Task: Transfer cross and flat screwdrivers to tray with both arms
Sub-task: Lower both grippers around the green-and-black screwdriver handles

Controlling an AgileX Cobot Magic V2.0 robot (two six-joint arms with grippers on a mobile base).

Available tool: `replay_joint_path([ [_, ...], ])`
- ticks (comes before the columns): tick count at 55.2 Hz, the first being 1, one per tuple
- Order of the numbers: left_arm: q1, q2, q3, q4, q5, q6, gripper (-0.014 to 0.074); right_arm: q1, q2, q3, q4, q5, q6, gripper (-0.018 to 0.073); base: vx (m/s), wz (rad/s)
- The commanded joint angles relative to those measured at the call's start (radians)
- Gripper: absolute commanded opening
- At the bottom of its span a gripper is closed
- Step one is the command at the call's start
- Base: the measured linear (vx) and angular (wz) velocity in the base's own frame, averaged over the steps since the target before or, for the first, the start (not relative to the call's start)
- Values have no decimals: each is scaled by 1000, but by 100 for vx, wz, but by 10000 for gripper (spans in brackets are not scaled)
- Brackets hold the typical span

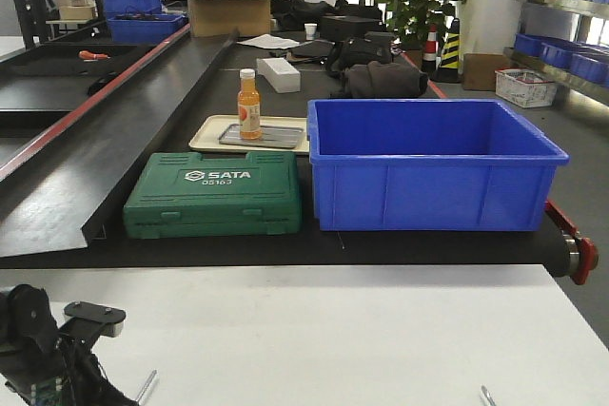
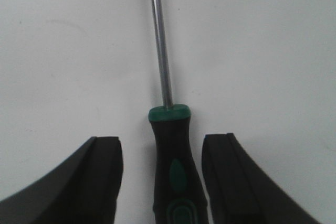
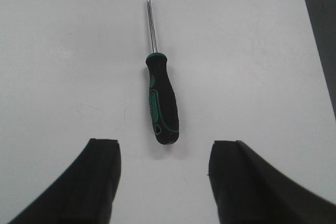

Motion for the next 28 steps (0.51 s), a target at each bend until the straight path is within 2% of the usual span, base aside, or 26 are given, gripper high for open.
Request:
replay_joint_path([
  [1,-4,-13,-30,-22,-31,8,472,-7,-1,-36,-18,-62,-7,465,0,0],
  [13,-4,37,-30,-24,-47,16,472,-7,-1,-36,-86,-86,-7,465,0,0],
  [28,-4,71,-30,-33,-55,16,472,-7,34,-46,-81,-70,45,448,0,0],
])
